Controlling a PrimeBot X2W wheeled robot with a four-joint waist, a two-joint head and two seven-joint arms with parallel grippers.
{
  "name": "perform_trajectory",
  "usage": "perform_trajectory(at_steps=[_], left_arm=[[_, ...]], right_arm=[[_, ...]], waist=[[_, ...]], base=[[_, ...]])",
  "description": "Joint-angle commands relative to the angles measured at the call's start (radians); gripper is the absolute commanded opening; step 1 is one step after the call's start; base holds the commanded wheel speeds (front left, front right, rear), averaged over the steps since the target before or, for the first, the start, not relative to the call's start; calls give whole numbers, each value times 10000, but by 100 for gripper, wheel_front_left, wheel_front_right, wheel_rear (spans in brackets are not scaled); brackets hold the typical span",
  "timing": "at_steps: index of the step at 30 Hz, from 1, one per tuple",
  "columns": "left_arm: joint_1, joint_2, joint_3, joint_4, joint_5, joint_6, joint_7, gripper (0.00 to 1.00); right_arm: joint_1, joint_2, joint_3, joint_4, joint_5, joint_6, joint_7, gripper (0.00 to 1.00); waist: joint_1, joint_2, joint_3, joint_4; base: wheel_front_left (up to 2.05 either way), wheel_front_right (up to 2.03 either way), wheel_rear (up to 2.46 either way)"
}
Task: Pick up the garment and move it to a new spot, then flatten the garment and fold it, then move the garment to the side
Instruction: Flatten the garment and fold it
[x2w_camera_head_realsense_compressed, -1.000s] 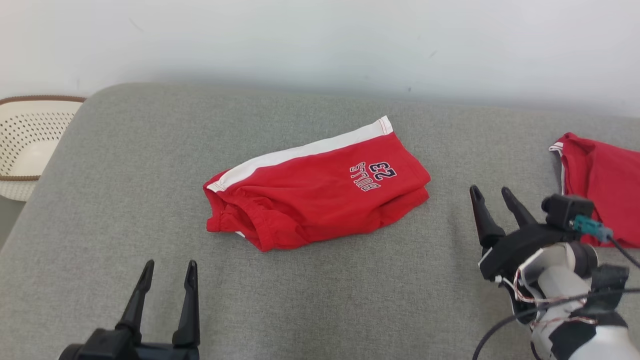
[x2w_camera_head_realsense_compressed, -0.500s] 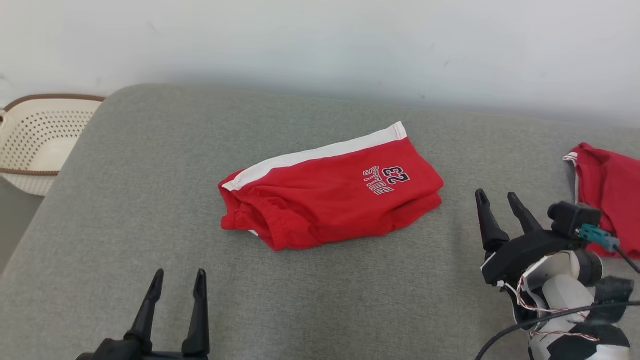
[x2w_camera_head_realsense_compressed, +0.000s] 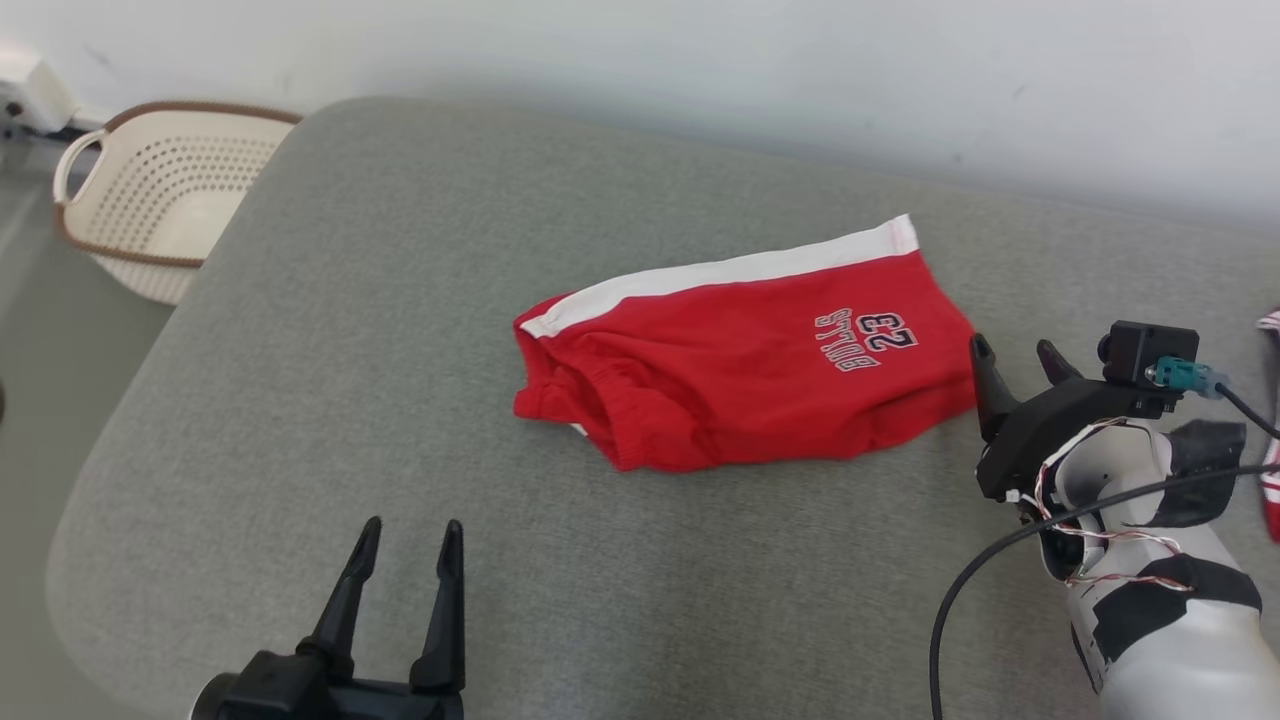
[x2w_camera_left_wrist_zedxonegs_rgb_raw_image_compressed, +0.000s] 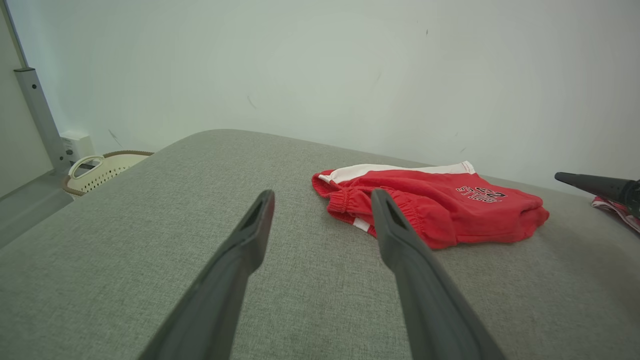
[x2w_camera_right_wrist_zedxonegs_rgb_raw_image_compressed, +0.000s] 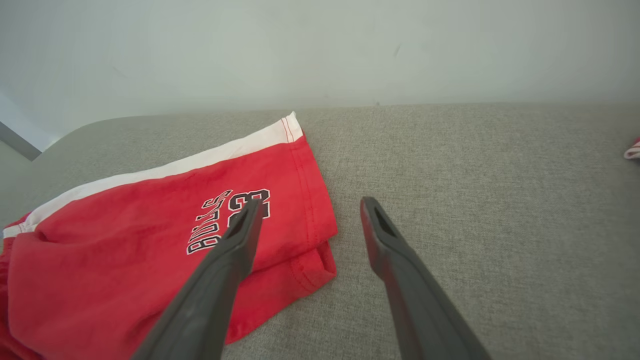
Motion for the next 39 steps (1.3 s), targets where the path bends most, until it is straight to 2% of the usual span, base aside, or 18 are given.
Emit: perform_trajectory(at_steps=[1, 10, 19, 21, 22, 33, 39], left_arm=[[-151, -93, 38, 76, 134, -85, -41, 100], [-296, -352, 206, 275, 344, -393, -41, 100], [-243, -451, 396, 432, 437, -571, -41, 100], [-265, -463, 441, 472, 478, -579, -41, 100], [-281, -475, 453, 483, 502, -600, -41, 100], [47, -516, 625, 790, 678, -791, -42, 100], [444, -479, 825, 865, 771, -858, -42, 100]], right_arm=[[-242, -19, -117, 384, -236, 1, 38, 100], [-1081, 59, -647, 2377, -872, 1, -45, 100], [-1293, 293, -772, 3475, -1149, 1, -328, 100], [-1313, 357, -702, 3630, -1226, 1, -439, 17], [-1356, 386, -685, 3668, -1219, 1, -530, 0], [-940, 799, -458, 3970, -752, 1, -1642, 0], [-182, 1122, 12, 3543, -164, 1, -1999, 0]], waist=[[-1, 0, 355, 465], [-1, 0, 553, 875], [-1, 0, 507, 812], [-1, 0, 490, 775], [-1, 0, 484, 759], [-1, 0, -83, 474], [-1, 0, -612, 128]], base=[[0, 0, 0], [0, 0, 0], [0, 0, 0], [0, 0, 0], [0, 0, 0], [0, 0, 0], [0, 0, 0]])
